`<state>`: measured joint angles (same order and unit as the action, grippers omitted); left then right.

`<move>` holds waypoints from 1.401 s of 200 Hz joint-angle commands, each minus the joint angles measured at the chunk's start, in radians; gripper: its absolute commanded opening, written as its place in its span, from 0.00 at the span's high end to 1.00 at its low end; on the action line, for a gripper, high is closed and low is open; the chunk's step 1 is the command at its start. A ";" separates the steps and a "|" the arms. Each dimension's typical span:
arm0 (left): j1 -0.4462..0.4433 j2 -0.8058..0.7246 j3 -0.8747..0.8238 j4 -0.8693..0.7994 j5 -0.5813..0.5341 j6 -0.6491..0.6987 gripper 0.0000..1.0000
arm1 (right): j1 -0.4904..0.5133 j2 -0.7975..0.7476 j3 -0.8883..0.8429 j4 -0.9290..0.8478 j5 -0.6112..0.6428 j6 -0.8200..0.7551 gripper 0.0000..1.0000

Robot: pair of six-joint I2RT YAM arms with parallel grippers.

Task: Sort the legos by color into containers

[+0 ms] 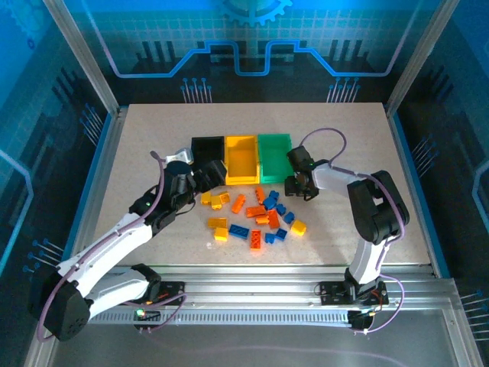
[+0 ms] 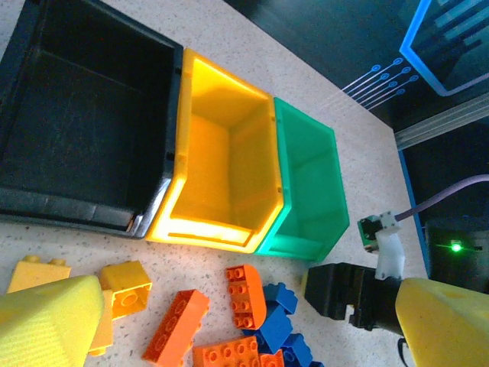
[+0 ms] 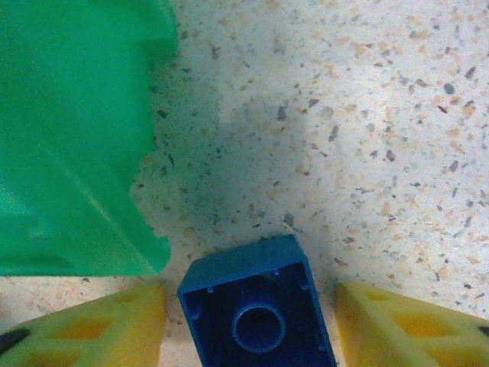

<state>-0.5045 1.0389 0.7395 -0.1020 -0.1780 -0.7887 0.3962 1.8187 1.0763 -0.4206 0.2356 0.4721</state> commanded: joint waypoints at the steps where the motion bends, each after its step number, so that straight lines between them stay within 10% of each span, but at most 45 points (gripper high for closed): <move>1: 0.015 -0.018 0.005 -0.061 -0.006 -0.037 0.01 | -0.015 0.020 0.003 0.021 0.015 -0.008 0.48; 95: 0.025 0.024 0.020 -0.122 0.036 0.035 0.01 | 0.068 -0.268 -0.062 -0.037 -0.008 -0.025 0.61; 147: 0.029 0.128 0.071 -0.261 0.081 -0.016 0.01 | 0.114 -0.074 0.242 -0.151 0.073 0.091 0.57; 206: 0.035 0.135 0.066 -0.301 0.116 -0.006 0.01 | 0.115 0.164 0.498 -0.250 0.136 0.178 0.49; 280: 0.041 0.145 0.070 -0.294 0.170 0.031 0.01 | 0.157 -0.061 0.200 -0.151 -0.016 0.150 0.27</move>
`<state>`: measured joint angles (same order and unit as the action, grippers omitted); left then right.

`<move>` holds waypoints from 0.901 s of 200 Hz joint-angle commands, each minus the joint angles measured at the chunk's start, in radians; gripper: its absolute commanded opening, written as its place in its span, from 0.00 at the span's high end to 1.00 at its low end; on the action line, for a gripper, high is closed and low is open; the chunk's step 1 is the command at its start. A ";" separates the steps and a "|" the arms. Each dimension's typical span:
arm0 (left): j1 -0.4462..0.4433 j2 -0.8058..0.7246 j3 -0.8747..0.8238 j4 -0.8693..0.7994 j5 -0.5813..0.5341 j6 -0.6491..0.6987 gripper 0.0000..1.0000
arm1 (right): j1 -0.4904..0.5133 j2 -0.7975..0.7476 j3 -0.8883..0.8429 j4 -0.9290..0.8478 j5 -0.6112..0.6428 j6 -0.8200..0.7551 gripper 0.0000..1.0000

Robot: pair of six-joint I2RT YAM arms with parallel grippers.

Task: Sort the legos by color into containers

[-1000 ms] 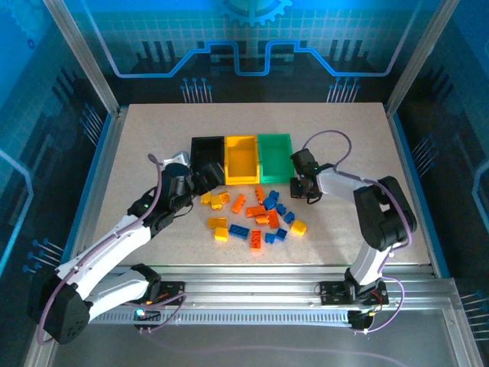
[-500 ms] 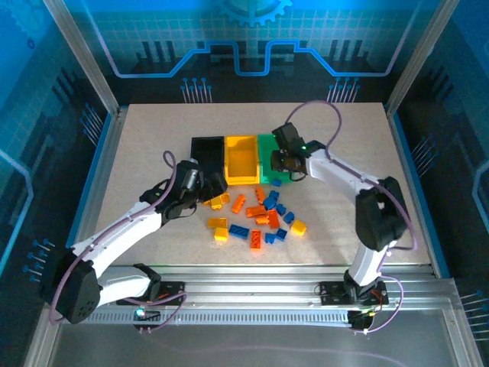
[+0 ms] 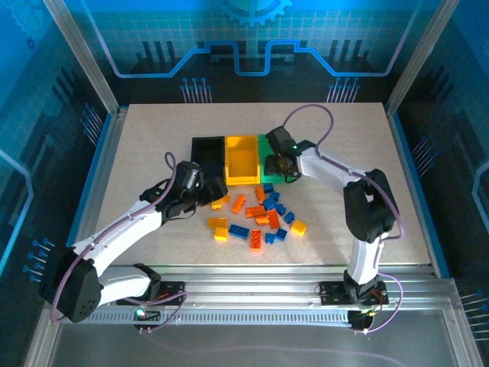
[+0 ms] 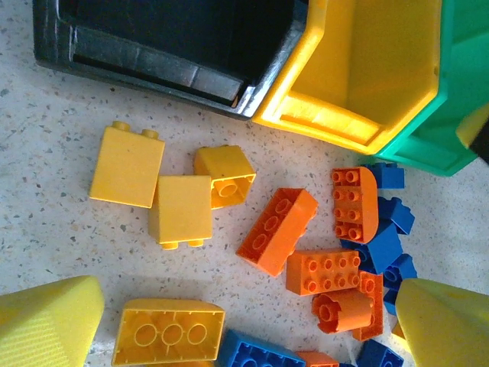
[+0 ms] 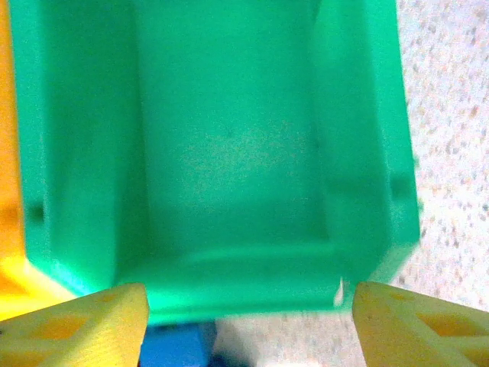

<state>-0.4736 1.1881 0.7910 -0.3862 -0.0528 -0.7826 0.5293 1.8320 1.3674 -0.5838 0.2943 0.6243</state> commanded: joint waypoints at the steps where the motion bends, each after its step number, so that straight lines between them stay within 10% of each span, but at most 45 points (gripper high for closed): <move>1: 0.010 -0.003 0.019 -0.009 0.046 0.024 0.01 | 0.024 -0.077 -0.098 0.014 -0.077 -0.003 0.27; 79: 0.021 0.022 0.008 0.013 0.091 0.020 0.01 | 0.049 -0.198 -0.313 0.027 -0.240 -0.133 0.35; 180: 0.024 0.047 -0.003 0.015 0.100 0.010 0.01 | 0.096 -0.101 -0.289 -0.024 -0.133 -0.212 0.50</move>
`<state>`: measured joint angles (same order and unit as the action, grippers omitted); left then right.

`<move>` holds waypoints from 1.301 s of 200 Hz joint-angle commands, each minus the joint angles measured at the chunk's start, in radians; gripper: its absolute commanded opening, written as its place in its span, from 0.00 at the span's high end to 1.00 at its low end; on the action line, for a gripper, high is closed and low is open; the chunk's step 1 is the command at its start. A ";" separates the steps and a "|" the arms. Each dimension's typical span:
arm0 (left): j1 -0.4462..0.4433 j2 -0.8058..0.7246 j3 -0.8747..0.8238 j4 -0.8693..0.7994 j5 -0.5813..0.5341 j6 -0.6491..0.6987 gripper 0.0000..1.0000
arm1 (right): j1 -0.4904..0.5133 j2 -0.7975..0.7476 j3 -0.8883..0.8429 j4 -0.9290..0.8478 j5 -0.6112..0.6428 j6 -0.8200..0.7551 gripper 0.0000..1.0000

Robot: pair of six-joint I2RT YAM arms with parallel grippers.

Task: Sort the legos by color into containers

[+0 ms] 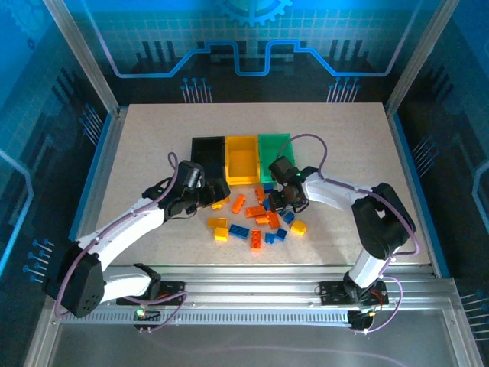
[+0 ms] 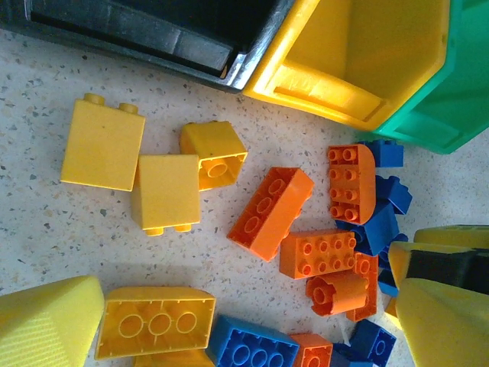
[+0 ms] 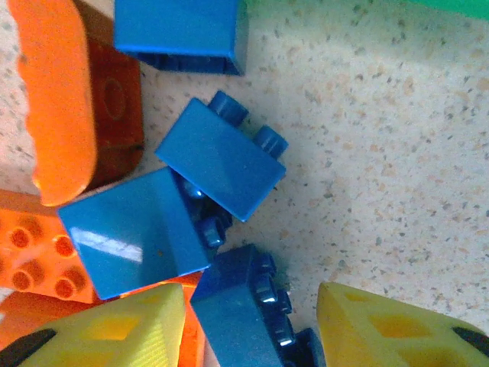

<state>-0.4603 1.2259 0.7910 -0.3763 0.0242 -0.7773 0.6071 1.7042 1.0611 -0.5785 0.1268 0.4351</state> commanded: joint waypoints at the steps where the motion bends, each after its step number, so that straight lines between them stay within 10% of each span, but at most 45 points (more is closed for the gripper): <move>1: 0.012 0.010 -0.004 0.005 0.023 0.004 0.01 | 0.019 0.028 0.017 -0.029 0.034 -0.022 0.50; 143: 0.015 0.016 -0.007 0.005 0.035 -0.011 0.01 | 0.012 -0.171 0.100 -0.054 0.122 0.009 0.81; 260: 0.027 -0.072 -0.048 -0.062 -0.010 -0.028 0.01 | -0.086 0.336 0.629 -0.143 0.319 0.219 0.73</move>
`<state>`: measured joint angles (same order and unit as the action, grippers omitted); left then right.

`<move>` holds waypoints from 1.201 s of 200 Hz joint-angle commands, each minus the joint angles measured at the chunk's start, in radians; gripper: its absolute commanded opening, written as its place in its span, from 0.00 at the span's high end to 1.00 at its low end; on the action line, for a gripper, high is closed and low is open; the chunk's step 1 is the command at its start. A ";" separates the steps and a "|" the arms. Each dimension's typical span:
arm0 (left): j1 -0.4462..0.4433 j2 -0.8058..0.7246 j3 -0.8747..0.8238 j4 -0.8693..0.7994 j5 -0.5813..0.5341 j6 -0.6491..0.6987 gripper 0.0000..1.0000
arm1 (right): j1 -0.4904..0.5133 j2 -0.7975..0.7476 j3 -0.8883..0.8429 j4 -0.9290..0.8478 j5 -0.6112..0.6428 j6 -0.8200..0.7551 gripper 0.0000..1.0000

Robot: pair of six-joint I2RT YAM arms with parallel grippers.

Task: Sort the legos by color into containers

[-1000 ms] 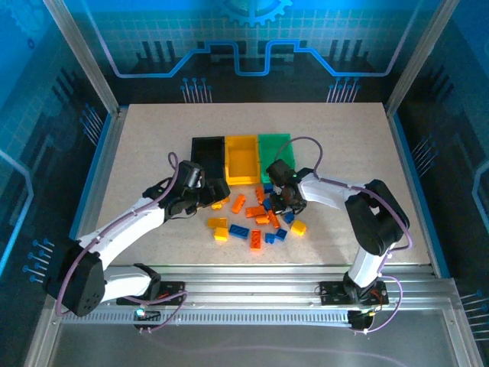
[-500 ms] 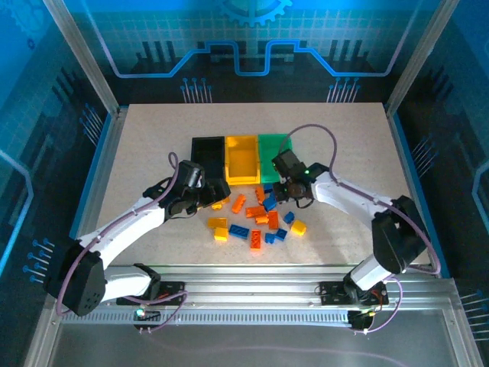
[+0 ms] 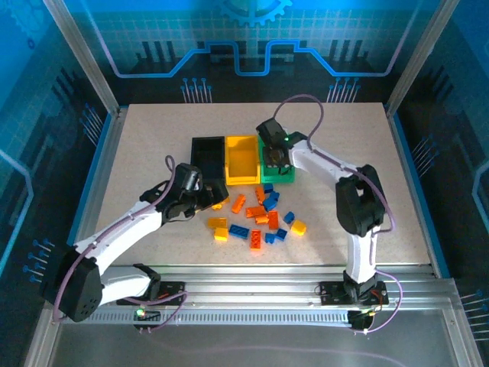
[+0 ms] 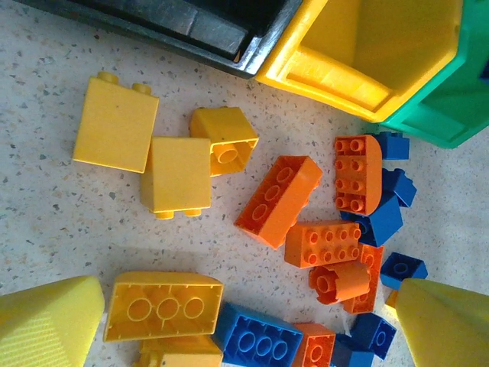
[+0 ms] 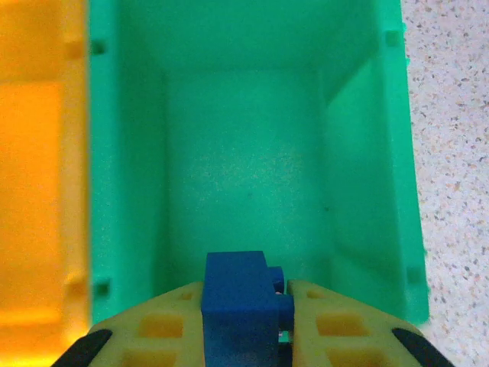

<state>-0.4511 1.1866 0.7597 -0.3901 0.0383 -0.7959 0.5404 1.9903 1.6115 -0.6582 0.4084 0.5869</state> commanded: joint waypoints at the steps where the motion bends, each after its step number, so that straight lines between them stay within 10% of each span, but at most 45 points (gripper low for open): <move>1: 0.018 -0.033 -0.017 -0.048 -0.025 -0.009 0.01 | -0.020 0.051 0.080 -0.065 0.037 0.069 0.73; 69: 0.028 -0.048 -0.032 -0.055 -0.033 0.013 0.04 | -0.019 -0.005 0.033 -0.031 -0.020 0.092 0.38; 132: -0.006 0.075 0.013 -0.022 -0.015 0.081 0.15 | 0.006 -0.239 -0.238 0.058 -0.088 0.100 0.35; 240: -0.244 0.554 0.378 -0.109 -0.308 0.340 0.29 | -0.014 -0.468 -0.547 0.111 -0.109 0.134 0.35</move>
<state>-0.6662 1.6711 1.0836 -0.4294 -0.1616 -0.5430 0.5358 1.5829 1.0988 -0.5671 0.3023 0.6930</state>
